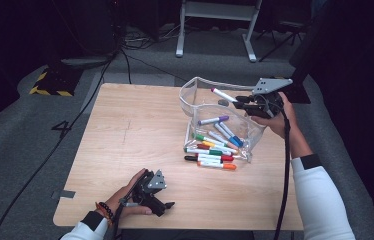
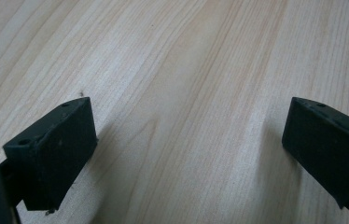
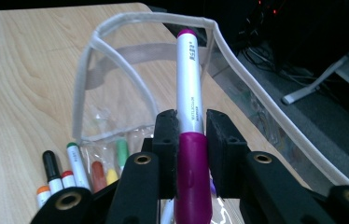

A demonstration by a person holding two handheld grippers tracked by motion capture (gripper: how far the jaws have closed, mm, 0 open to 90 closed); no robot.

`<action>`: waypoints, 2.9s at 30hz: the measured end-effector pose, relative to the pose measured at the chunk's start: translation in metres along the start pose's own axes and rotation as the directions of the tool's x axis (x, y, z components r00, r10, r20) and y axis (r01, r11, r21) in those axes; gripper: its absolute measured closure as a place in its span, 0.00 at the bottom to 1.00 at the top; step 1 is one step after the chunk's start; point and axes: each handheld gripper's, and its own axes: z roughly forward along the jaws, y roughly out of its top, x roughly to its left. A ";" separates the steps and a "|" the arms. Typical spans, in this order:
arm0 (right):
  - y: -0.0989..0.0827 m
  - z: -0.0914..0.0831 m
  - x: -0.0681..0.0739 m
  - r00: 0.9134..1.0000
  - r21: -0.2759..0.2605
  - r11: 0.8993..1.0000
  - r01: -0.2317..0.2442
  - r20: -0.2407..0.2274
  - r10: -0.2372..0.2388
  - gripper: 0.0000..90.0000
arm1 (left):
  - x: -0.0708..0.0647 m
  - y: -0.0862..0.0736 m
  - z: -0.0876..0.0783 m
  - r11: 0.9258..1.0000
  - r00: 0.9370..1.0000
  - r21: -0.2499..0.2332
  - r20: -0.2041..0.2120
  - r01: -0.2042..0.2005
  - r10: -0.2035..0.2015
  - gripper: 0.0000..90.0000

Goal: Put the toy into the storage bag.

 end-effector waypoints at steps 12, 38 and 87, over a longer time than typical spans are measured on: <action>-0.006 0.033 -0.023 0.999 0.205 0.978 -0.046 -0.001 0.047 0.83 | 0.000 0.000 0.000 1.000 1.000 -0.003 0.000 -0.001 0.001 0.04; -0.003 0.045 -0.007 0.990 0.387 0.922 0.012 -0.132 0.043 0.72 | 0.000 -0.001 0.000 1.000 1.000 -0.002 0.000 -0.003 0.003 0.04; -0.153 -0.004 0.148 0.955 0.095 0.995 -0.027 -0.292 0.054 0.54 | -0.001 0.001 0.000 1.000 1.000 0.000 -0.011 0.006 -0.006 0.04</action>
